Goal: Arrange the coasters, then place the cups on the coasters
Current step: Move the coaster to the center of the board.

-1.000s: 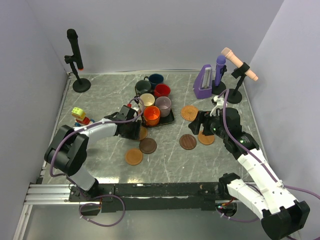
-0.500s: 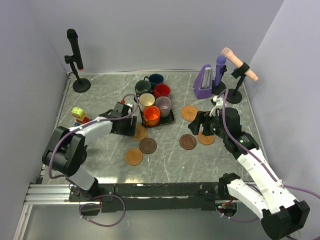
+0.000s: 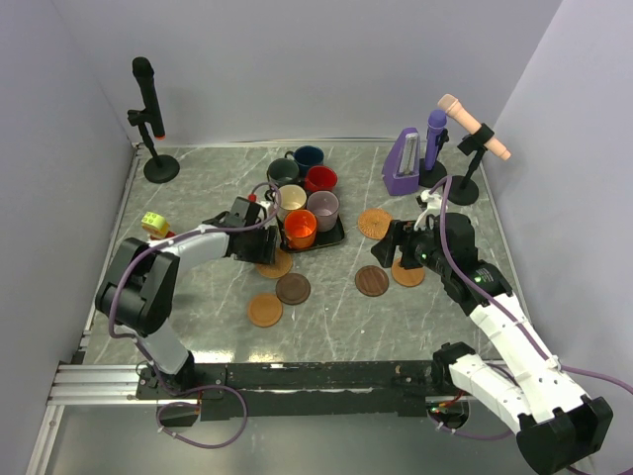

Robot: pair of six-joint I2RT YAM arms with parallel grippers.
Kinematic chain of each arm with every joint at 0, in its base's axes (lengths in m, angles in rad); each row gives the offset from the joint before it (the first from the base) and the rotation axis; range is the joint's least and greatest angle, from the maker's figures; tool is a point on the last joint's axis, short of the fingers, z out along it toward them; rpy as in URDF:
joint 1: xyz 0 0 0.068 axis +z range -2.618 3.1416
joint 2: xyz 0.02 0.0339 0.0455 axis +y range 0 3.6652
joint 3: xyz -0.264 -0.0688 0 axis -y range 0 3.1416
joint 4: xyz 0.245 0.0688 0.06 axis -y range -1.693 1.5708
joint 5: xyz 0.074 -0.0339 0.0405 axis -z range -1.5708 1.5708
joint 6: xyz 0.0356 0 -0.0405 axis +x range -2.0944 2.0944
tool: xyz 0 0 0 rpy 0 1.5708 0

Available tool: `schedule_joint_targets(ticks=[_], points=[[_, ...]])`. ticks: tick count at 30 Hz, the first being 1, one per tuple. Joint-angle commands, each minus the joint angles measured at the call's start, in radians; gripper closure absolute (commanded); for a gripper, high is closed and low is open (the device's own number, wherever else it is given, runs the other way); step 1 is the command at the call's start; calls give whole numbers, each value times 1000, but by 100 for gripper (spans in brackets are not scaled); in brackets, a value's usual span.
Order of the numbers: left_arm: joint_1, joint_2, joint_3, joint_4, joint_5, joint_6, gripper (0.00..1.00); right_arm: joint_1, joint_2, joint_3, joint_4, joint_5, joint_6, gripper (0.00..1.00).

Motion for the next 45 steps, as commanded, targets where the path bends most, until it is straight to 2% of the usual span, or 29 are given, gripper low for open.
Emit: schedule_joint_targets(ticks=[1, 4, 12, 20, 28, 35, 38, 39, 41, 45], points=[[-70, 50, 34, -49, -101, -5, 39, 7, -4, 7, 32, -13, 11, 13], [-124, 75, 25, -88, -158, -29, 44, 7, 3, 5, 38, -16, 13, 13], [-181, 58, -38, -71, -65, -144, 49, 7, 12, -15, 58, -22, 17, 13], [-255, 26, -132, 15, 2, -278, 53, 8, 21, -19, 59, -24, 10, 13], [-357, 6, -193, 153, -2, -422, 48, 8, 33, -45, 78, -35, 17, 13], [-384, -69, -184, 178, -75, -437, 46, 10, 27, -42, 47, -18, 5, 12], [-393, -153, -195, 176, -101, -424, 41, 10, 20, -39, 32, -7, -6, 11], [-394, -190, -195, 167, -101, -413, 36, 11, 18, -39, 30, -6, -12, 11], [-399, -256, -172, 124, -162, -401, 20, 13, 20, -38, 27, -7, -24, 9], [-401, -408, -86, 12, -218, -332, 3, 33, 35, -24, 9, -4, -53, 7]])
